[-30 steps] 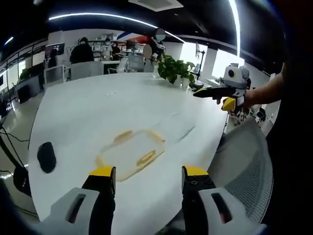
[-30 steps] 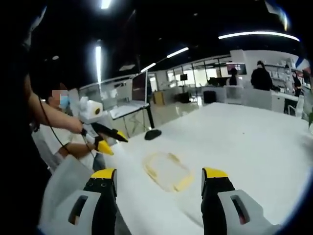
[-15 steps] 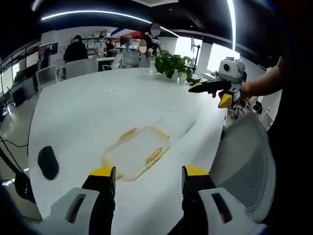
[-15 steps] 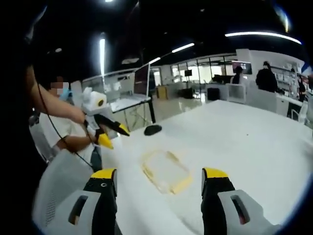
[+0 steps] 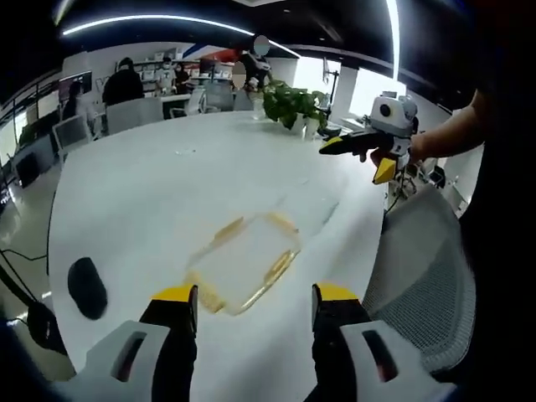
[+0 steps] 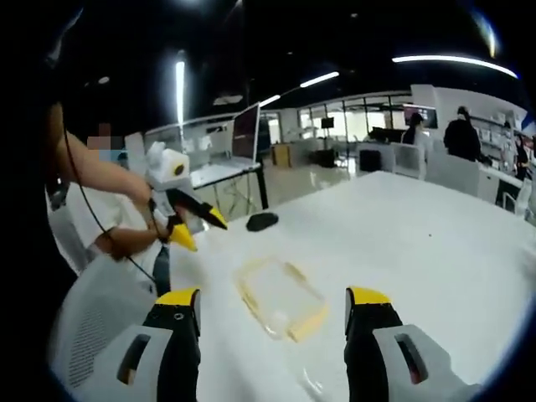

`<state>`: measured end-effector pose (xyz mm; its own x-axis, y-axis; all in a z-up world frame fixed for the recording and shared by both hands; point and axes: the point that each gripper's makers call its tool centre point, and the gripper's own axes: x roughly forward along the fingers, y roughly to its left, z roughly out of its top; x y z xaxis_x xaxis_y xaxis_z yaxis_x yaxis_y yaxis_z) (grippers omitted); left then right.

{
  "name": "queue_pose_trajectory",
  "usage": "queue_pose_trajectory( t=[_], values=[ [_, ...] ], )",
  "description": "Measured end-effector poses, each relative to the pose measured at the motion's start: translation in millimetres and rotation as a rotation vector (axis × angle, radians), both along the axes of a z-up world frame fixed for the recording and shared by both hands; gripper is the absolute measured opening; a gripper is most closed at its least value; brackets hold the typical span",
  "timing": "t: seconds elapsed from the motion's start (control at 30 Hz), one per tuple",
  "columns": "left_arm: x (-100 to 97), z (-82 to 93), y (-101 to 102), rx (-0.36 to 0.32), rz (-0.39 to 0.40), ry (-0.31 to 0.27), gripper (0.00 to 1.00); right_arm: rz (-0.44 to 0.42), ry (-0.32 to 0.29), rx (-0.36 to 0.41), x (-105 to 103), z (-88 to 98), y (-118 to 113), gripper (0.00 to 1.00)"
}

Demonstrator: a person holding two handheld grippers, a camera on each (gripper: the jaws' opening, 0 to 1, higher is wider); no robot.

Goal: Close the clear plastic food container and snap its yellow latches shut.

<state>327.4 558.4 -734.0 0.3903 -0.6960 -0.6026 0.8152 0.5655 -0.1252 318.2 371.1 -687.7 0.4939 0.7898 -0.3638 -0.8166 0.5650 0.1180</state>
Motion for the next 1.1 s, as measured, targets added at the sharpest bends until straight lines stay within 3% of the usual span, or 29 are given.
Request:
queue_pose_trajectory(
  t=[1.1],
  values=[
    [19.0, -19.9, -6, 0.101, -0.145, 0.003, 0.53, 0.121, -0.006, -0.131, 11, -29.0, 8, 0.70]
  ],
)
